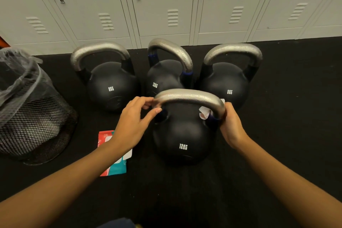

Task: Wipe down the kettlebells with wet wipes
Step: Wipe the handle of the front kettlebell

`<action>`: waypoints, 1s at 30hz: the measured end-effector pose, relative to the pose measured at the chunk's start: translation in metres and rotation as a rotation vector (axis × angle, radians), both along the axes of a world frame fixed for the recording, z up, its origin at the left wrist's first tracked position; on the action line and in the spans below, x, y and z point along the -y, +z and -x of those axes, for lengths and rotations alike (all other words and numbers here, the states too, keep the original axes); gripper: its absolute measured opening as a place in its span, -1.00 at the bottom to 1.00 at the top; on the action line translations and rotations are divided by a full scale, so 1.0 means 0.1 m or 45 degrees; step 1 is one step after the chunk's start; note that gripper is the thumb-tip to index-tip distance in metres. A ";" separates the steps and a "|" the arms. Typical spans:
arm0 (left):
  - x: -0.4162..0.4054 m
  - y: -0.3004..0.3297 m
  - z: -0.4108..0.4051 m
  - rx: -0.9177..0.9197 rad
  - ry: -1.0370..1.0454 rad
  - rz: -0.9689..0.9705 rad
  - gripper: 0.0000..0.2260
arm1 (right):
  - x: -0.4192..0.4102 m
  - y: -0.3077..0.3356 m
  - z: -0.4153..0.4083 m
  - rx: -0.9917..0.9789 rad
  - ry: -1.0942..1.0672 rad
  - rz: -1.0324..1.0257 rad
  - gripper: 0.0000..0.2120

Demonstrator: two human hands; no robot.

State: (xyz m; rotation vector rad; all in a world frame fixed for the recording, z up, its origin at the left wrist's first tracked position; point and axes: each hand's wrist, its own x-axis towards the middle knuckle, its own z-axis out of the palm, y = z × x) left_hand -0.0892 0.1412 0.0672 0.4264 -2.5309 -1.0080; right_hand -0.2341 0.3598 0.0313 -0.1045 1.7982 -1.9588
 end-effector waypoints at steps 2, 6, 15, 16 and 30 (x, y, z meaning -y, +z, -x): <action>0.00 0.00 -0.01 -0.003 -0.003 0.006 -0.69 | -0.03 0.00 -0.16 0.019 -0.057 0.099 -0.63; 0.00 -0.01 0.00 -0.008 -0.001 0.004 -0.69 | -0.12 0.00 -0.46 -0.076 -0.136 0.063 -0.63; 0.01 -0.04 0.01 -0.044 -0.011 -0.017 -0.70 | -0.16 -0.13 -0.71 -0.468 -0.157 -0.209 -0.58; 0.01 -0.04 0.01 -0.051 -0.015 -0.021 -0.70 | -0.17 -0.16 -0.69 -0.487 -0.174 -0.233 -0.55; 0.01 -0.04 0.01 -0.103 -0.021 -0.071 -0.72 | 0.06 -0.17 -0.53 -0.559 -0.343 -0.424 -0.55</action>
